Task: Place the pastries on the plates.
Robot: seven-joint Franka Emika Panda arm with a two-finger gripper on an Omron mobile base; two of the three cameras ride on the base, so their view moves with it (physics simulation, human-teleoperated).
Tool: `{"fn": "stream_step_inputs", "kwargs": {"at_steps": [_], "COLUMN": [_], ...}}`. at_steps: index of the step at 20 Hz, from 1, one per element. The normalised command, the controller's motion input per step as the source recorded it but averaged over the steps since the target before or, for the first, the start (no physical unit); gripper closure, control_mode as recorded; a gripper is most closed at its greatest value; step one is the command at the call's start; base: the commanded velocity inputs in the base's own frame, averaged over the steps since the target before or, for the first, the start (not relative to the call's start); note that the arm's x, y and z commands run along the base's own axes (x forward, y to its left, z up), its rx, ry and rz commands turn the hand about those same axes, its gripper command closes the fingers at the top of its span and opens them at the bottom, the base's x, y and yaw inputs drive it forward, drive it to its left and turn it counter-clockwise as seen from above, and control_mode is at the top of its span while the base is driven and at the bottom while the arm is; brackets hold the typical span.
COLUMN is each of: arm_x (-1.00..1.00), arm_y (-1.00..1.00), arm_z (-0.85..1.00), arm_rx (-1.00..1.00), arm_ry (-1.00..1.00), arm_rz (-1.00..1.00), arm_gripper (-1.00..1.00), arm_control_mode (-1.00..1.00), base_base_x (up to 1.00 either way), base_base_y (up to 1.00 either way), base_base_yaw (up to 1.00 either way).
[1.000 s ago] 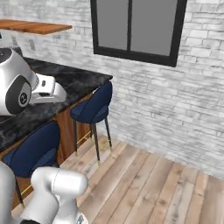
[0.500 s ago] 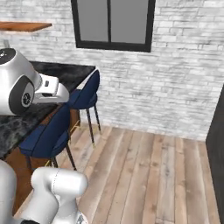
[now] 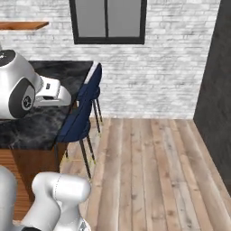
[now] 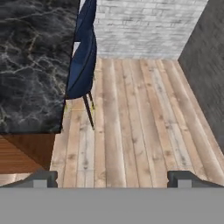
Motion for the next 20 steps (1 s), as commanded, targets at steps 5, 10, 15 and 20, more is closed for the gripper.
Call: {"fn": "stream_step_inputs", "kwargs": {"at_steps": [5,10,15,20], "arm_x": [0.00,0.00,0.00,0.00], "arm_y": [0.00,0.00,0.00,0.00], "arm_z": [0.00,0.00,0.00,0.00], "arm_rx": [0.00,0.00,0.00,0.00], "arm_ry": [0.00,0.00,0.00,0.00], "arm_rz": [0.00,0.00,0.00,0.00], "arm_gripper": [-1.00,-1.00,-1.00,-1.00], "arm_control_mode": [1.00,1.00,1.00,1.00], "base_base_x": [-1.00,-0.50,-0.06,0.00], "base_base_y": [1.00,1.00,0.60,0.05], "base_base_yaw": [-0.18,-0.34,-0.72,-1.00]}}
